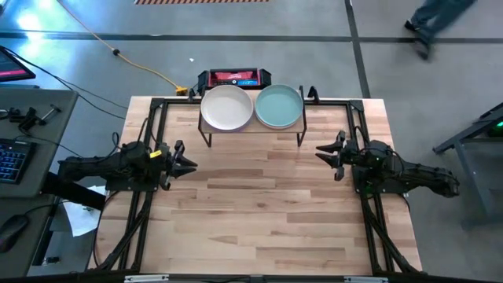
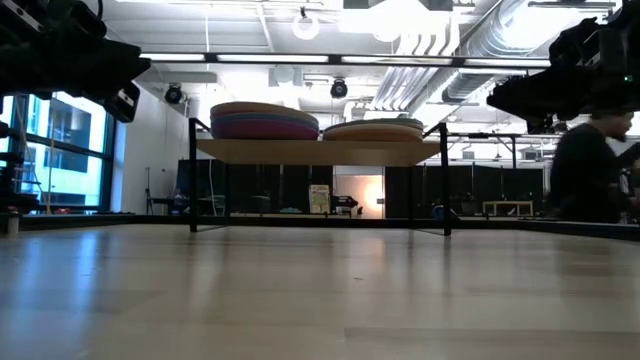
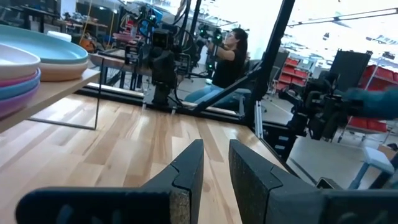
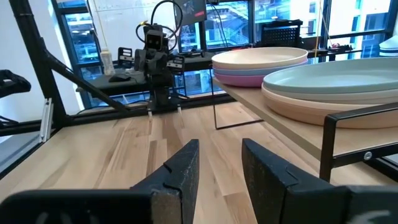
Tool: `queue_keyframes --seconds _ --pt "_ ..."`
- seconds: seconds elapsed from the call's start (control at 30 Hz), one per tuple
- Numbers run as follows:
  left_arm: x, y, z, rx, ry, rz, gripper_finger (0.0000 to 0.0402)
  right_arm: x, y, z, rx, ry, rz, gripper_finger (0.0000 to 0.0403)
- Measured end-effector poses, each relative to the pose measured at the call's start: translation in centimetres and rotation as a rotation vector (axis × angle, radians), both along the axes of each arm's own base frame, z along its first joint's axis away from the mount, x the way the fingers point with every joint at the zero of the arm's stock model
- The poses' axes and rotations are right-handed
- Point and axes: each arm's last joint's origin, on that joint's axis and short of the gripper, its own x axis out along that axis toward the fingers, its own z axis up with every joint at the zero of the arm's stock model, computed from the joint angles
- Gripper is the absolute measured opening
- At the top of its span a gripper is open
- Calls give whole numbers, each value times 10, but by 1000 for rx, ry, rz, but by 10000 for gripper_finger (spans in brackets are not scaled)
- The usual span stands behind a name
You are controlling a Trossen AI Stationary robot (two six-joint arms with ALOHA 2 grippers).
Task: Place and stack plates onto a shelf
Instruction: Return to Home Position
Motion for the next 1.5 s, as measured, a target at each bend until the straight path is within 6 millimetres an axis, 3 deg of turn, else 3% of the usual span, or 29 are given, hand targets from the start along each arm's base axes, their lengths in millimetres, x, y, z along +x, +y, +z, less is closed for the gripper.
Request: queue_keyframes --seconds 1.5 --pt "0 0 -1 -1 9 -4 67 0 -1 0 2 7 -27 105"
